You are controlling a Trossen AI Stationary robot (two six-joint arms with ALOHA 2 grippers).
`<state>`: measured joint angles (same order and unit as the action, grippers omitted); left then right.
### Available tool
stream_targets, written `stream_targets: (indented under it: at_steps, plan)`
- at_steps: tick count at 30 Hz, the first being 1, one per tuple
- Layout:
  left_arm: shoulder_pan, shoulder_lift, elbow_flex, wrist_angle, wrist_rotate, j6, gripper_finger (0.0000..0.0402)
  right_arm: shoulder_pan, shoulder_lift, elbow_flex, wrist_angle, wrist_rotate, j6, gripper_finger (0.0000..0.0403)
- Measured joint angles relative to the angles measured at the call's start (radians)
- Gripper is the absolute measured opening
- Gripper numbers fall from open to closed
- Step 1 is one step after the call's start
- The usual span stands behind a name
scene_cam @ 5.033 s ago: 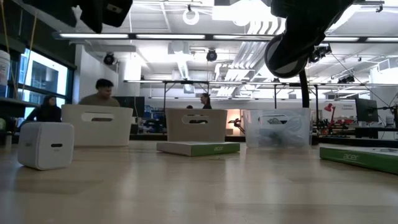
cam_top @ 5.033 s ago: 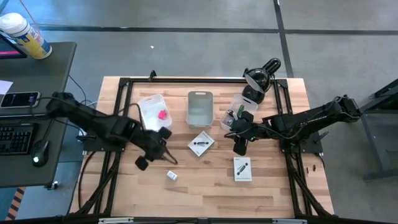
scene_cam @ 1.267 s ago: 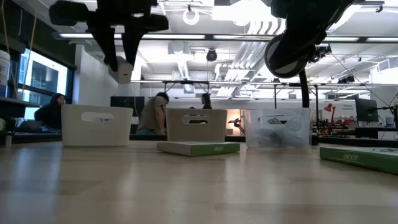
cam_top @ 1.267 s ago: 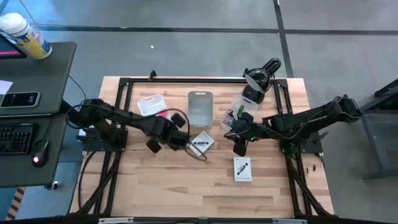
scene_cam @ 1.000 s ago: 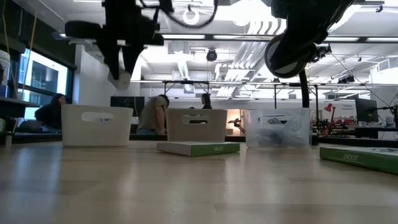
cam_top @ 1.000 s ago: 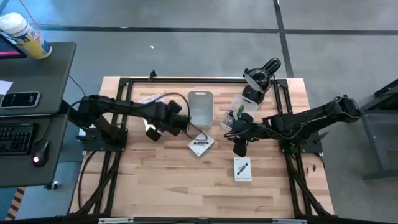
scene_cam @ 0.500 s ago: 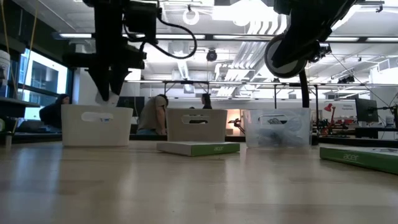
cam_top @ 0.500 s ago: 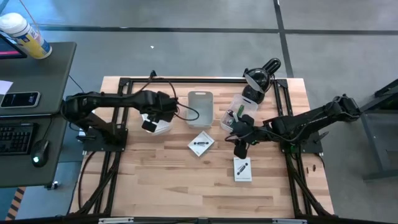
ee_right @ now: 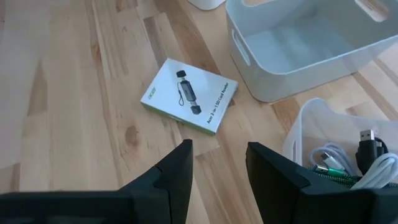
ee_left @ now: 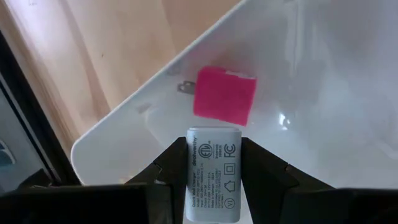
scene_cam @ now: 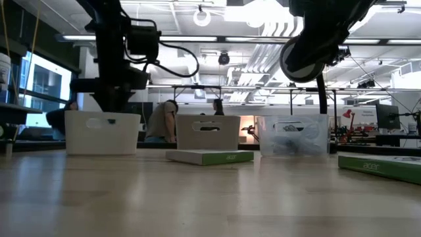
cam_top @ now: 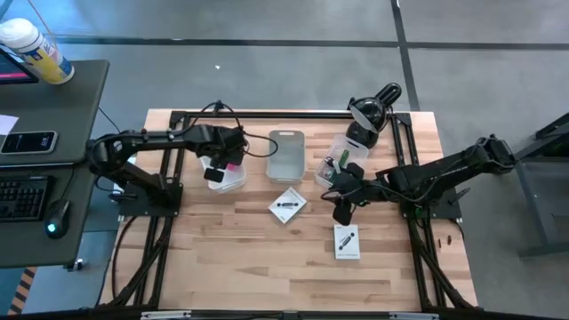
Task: Pick and place items into bin
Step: Put the white charger adapter into the white bin, then put the bottom white card reader box into the gray bin
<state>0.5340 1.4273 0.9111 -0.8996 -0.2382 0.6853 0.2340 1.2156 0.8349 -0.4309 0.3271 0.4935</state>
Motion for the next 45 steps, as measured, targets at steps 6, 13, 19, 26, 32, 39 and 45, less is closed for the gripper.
stream_targets:
  at_steps: [6, 13, 19, 26, 32, 39, 45]
  plan:
    - [0.048, 0.000, -0.004, 0.014, 0.000, 0.000, 0.0104, 0.000, 0.000, 0.000, 0.000, 0.005, 0.005, 0.0139]
    - [0.069, 0.000, -0.004, 0.006, 0.000, -0.003, 0.0135, 0.000, 0.000, 0.000, 0.000, 0.007, 0.005, 0.0139]
    - [0.068, 0.000, -0.004, 0.006, 0.002, 0.015, 0.0189, 0.000, 0.000, 0.000, 0.000, 0.024, 0.003, 0.0139]
    - [0.068, 0.001, 0.040, -0.086, 0.051, 0.014, 0.0209, 0.003, 0.000, 0.000, -0.031, -0.024, 0.005, 0.0139]
    - [0.064, -0.035, 0.191, -0.202, 0.164, -0.001, 0.0189, 0.041, 0.000, 0.000, -0.182, -0.109, 0.065, 0.0139]
    - [-0.062, -0.142, 0.313, -0.094, 0.330, -0.036, 0.0166, 0.160, 0.000, 0.000, -0.303, -0.161, 0.165, 0.0139]
    - [-0.275, -0.149, 0.320, 0.147, 0.340, -0.037, 0.0161, 0.300, 0.000, 0.000, -0.381, -0.162, 0.336, 0.0139]
